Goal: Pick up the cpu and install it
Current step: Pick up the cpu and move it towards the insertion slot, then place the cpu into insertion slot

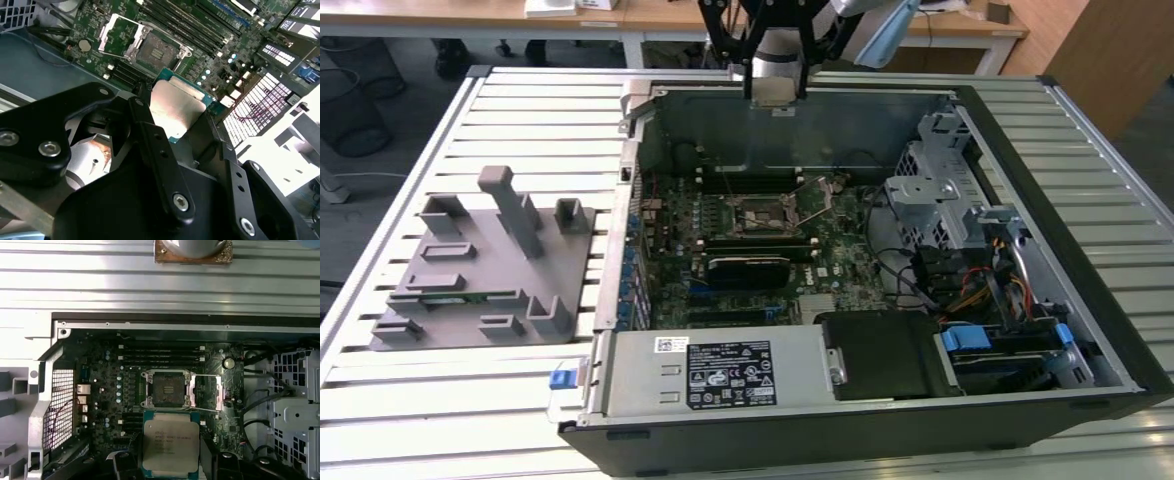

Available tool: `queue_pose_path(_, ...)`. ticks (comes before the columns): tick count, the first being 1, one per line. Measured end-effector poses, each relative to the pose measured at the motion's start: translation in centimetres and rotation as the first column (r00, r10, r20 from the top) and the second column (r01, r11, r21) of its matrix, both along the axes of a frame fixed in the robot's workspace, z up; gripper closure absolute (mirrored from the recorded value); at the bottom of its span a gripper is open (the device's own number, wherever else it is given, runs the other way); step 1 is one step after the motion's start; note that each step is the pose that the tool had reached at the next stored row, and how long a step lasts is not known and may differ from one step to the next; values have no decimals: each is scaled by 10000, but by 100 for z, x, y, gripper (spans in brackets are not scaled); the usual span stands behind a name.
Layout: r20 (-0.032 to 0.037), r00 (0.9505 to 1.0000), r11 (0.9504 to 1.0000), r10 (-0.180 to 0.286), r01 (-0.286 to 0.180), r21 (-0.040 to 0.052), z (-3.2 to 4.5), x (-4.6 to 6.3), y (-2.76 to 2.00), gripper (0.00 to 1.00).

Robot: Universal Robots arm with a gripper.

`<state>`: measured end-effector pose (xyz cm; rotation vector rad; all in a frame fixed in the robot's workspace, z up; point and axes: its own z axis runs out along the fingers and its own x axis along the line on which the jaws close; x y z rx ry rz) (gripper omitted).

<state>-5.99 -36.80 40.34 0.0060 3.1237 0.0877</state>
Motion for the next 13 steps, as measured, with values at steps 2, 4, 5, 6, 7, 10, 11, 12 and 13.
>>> queue_pose_path(2,-1,10000,10000,0,0,-1,0,37,0,45)
queue_pose_path(4,0,10000,10000,-2,2,-1,0,59,0,45)
queue_pose_path(5,0,10000,10000,-2,2,0,0,69,0,45)
queue_pose_path(6,0,10000,10000,-3,3,-1,0,75,0,45)
queue_pose_path(7,0,10000,10000,-2,2,-3,0,82,0,45)
queue_pose_path(10,1,10000,10000,-44,44,-20,-2,96,0,45)
queue_pose_path(11,1,9999,9999,-147,147,-25,-4,96,0,45)
queue_pose_path(12,1,9995,9995,-302,302,-31,-6,96,0,45)
queue_pose_path(13,1,9990,9990,-455,455,-39,-8,97,0,45)
